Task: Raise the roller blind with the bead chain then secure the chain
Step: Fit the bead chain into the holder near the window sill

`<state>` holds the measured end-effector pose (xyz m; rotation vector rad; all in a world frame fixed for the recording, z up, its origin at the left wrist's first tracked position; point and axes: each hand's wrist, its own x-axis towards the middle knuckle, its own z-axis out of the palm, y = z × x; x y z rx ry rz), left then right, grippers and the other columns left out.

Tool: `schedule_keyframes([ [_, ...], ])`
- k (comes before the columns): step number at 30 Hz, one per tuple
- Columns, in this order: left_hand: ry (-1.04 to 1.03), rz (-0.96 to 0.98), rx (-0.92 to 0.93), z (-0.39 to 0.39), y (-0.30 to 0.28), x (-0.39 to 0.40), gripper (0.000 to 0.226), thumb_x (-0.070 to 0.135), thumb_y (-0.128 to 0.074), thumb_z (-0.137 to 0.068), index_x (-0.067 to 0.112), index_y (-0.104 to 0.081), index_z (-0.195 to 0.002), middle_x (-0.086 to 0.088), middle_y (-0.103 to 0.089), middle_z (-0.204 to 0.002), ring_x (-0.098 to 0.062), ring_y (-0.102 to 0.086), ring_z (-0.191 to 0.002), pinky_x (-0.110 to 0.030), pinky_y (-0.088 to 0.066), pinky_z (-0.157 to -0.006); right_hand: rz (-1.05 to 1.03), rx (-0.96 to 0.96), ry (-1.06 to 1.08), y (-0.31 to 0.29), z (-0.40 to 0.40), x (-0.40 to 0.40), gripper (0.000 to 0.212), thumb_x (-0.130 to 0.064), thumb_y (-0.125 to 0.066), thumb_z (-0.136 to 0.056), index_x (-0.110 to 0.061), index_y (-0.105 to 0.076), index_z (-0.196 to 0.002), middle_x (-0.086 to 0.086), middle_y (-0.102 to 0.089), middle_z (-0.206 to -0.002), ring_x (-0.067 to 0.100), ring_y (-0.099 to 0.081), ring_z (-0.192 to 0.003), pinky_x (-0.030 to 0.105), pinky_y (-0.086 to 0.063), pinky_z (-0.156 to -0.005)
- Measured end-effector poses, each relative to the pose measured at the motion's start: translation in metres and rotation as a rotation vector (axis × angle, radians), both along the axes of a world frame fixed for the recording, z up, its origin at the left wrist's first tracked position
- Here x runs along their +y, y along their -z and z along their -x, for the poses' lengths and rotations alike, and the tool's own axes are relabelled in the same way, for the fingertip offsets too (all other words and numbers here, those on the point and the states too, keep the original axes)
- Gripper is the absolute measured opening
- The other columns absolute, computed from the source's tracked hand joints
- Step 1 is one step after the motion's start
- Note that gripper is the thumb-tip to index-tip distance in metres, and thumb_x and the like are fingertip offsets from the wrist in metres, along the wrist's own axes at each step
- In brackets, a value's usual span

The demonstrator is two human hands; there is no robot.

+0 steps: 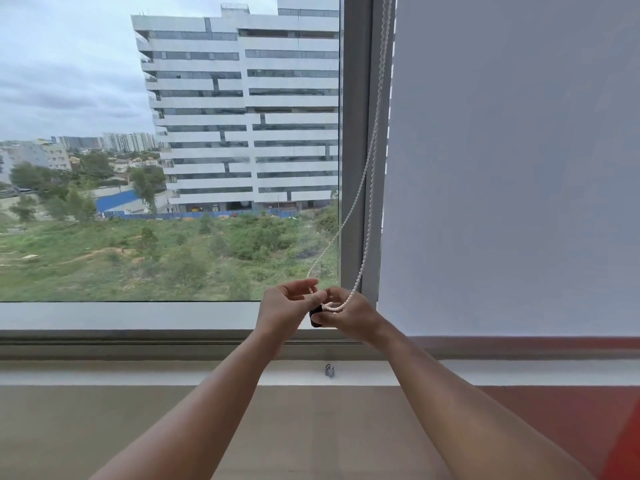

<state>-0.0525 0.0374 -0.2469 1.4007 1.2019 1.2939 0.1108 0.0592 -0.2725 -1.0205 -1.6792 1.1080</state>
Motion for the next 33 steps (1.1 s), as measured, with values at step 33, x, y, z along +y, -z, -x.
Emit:
schedule_keyframes([
  [33,0.18,-0.021,-0.06,0.002,0.013,0.002,0.017,0.017,-0.07,-0.093,0.008,-0.076,-0.107,-0.001,-0.078,-0.083,-0.014,-0.071,-0.081,-0.037,-0.06,-0.087,-0.003,0.09,0.107,-0.018,-0.002,0.001,0.037,-0.003,-0.084,-0.072,0.004,-0.066,-0.103,0.026,-0.072,-0.095,0.028,-0.071,-0.086,0.045,-0.059,-0.088],
])
